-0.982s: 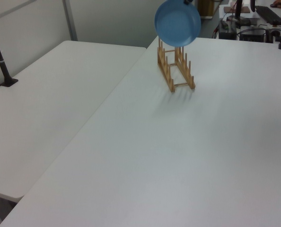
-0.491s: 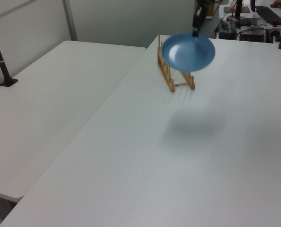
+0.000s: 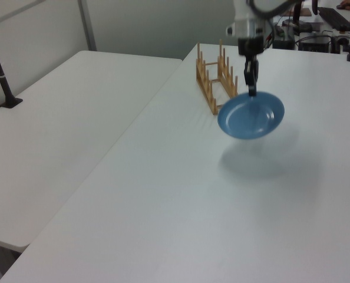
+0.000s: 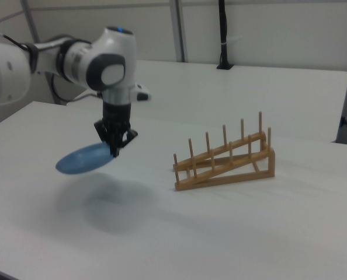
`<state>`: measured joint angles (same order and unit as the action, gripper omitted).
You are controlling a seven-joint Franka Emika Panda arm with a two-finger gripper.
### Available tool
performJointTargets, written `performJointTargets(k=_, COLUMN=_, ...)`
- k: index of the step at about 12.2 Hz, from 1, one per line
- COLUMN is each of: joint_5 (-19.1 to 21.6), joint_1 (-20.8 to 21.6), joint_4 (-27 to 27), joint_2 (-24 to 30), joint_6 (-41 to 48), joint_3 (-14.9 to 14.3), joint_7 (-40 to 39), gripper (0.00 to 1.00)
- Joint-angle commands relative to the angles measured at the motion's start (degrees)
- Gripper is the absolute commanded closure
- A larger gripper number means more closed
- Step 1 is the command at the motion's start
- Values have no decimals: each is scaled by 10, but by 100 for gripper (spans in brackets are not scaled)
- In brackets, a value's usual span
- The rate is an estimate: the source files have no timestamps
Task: Pick plate from plate rack
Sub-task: 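Carry the plate away from the rack and lower it flat onto the table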
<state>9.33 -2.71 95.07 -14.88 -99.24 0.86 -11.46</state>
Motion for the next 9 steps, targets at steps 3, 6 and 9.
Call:
performJointTargets(k=3, joint_5=2, joint_1=36, joint_4=41, joint_2=-26, joint_6=1, joint_3=-9, joint_7=-36, gripper=100)
performJointTargets(k=6, joint_5=-28, joint_1=36, joint_4=56, joint_2=-40, joint_6=-23, joint_3=-9, joint_7=-52, gripper=100)
performJointTargets(k=9, joint_5=-60, joint_1=32, joint_4=64, joint_2=-54, joint_6=-36, joint_3=-9, joint_7=-67, gripper=100)
